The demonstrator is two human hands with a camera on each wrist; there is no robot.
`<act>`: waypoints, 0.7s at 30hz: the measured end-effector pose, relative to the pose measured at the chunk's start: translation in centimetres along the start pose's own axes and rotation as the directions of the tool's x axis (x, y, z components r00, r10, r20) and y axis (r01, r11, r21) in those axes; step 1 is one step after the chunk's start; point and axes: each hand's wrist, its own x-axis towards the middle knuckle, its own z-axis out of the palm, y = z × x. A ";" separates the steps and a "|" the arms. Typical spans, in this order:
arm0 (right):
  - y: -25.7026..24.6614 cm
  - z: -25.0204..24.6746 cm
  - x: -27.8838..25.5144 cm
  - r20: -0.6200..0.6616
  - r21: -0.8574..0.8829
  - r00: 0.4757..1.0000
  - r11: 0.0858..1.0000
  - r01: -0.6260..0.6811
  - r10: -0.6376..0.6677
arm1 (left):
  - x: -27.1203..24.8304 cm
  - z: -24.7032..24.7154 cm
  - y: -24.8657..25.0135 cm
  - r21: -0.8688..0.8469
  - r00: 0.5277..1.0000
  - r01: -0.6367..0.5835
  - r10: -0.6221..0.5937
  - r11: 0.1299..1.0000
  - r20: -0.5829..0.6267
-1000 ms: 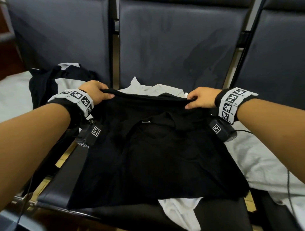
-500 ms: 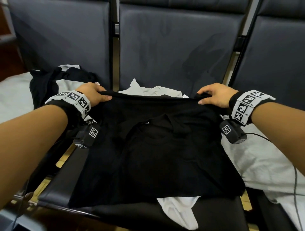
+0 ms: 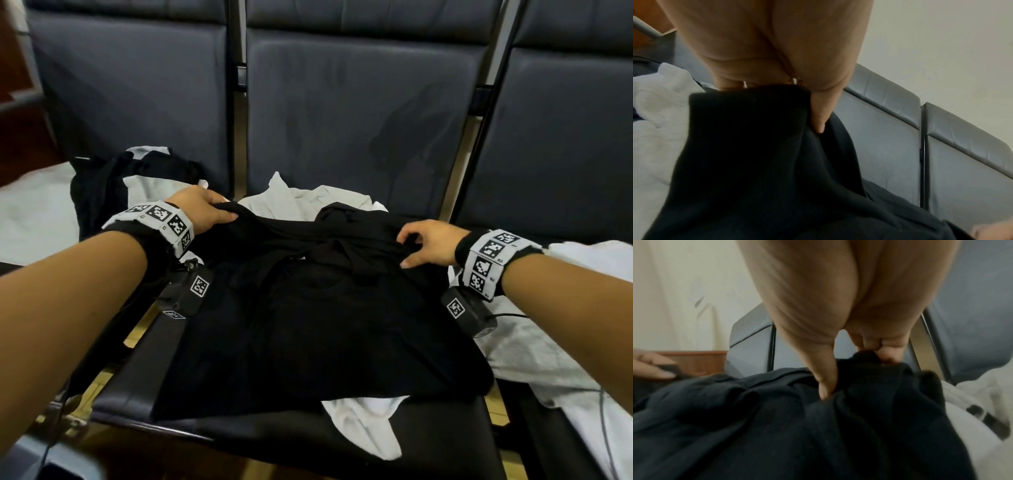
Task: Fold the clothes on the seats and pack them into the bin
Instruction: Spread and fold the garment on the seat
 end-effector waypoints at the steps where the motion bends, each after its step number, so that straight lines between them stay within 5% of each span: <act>1: -0.1 0.1 -0.2 -0.024 -0.034 1.000 0.999 0.002 -0.003 | -0.2 -0.1 0.1 -0.007 1.000 0.005 -0.005 1.000 -0.002; 7: -0.7 -1.7 -1.2 -0.338 0.277 0.930 0.959 -0.050 0.146 | -1.3 -1.5 1.1 -0.131 0.996 0.002 -0.014 0.991 -0.086; 14: -2.6 -2.3 -3.5 -0.388 0.465 0.900 0.885 0.005 0.199 | -4.5 -3.5 1.4 -0.147 0.991 -0.062 0.043 0.987 -0.124; 18: -3.4 -2.0 -6.3 -0.267 0.266 0.963 0.963 0.042 0.032 | -7.4 -4.1 1.4 -0.138 0.993 -0.087 0.074 0.987 -0.096; 21: -2.9 -1.4 -8.6 -0.318 0.114 0.947 0.989 0.091 -0.050 | -10.0 -4.2 0.8 -0.143 0.987 -0.136 0.121 0.980 -0.106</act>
